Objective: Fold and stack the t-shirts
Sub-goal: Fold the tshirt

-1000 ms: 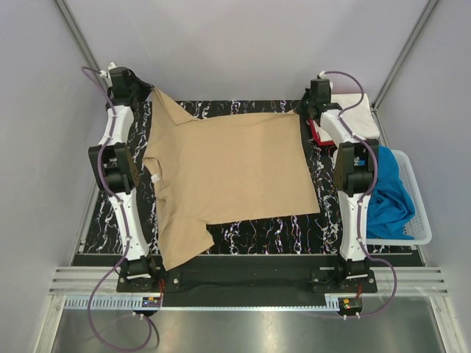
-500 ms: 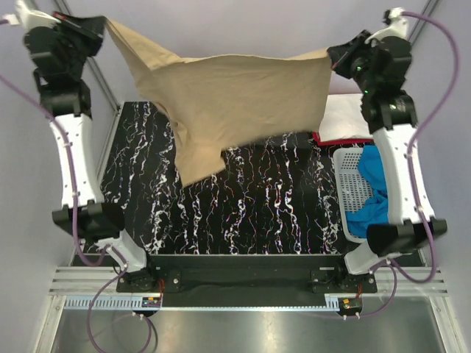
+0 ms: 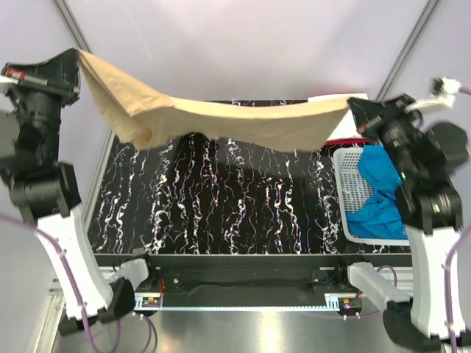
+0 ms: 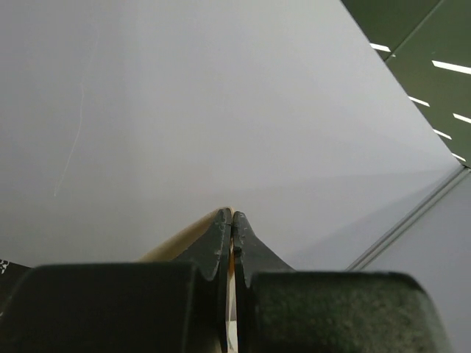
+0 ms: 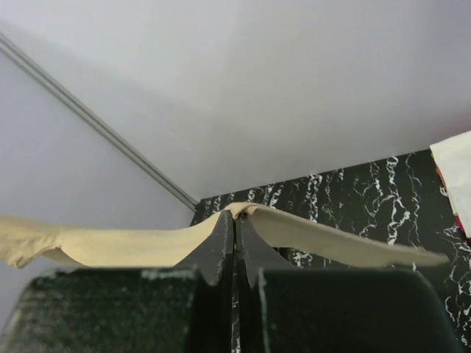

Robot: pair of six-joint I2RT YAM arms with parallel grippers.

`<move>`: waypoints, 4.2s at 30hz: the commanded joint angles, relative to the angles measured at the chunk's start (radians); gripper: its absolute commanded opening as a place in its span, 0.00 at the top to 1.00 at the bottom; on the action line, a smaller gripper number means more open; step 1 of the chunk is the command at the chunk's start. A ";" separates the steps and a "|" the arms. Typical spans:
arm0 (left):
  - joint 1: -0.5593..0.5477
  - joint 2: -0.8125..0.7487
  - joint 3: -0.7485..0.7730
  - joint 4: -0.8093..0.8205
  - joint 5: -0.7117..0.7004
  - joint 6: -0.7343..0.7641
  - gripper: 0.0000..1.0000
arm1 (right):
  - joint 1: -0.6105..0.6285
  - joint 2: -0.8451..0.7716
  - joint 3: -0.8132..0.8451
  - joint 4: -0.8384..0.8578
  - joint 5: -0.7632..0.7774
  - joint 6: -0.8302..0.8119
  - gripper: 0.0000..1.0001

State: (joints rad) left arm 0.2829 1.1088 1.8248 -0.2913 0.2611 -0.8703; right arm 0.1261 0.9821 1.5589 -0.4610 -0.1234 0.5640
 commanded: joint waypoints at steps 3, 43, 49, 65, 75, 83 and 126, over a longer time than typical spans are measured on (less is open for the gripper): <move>0.006 -0.124 0.060 -0.017 -0.013 0.031 1.00 | 0.003 -0.177 0.012 0.010 0.044 0.053 1.00; -0.106 1.309 0.395 0.247 -0.041 0.077 1.00 | 0.001 1.478 0.461 0.577 -0.022 -0.030 1.00; -0.110 1.234 0.251 0.213 -0.155 -0.021 1.00 | -0.019 1.618 0.742 0.398 0.004 -0.047 1.00; -0.102 0.810 -0.134 -0.014 -0.220 0.036 1.00 | -0.054 1.547 0.705 0.262 0.033 -0.116 1.00; -0.103 0.602 -0.435 -0.100 -0.203 0.025 1.00 | -0.068 1.478 0.630 0.249 0.018 -0.148 1.00; -0.106 0.514 -0.624 -0.152 -0.240 0.025 1.00 | -0.069 1.445 0.567 0.208 0.016 -0.176 1.00; -0.183 0.508 -0.797 -0.259 -0.365 0.056 1.00 | -0.069 1.402 0.478 0.156 0.051 -0.224 1.00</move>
State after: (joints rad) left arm 0.1104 1.6119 1.0405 -0.5663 -0.0681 -0.8127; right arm 0.0643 2.4546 2.0209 -0.3065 -0.0914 0.3374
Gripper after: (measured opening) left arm 0.012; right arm 0.012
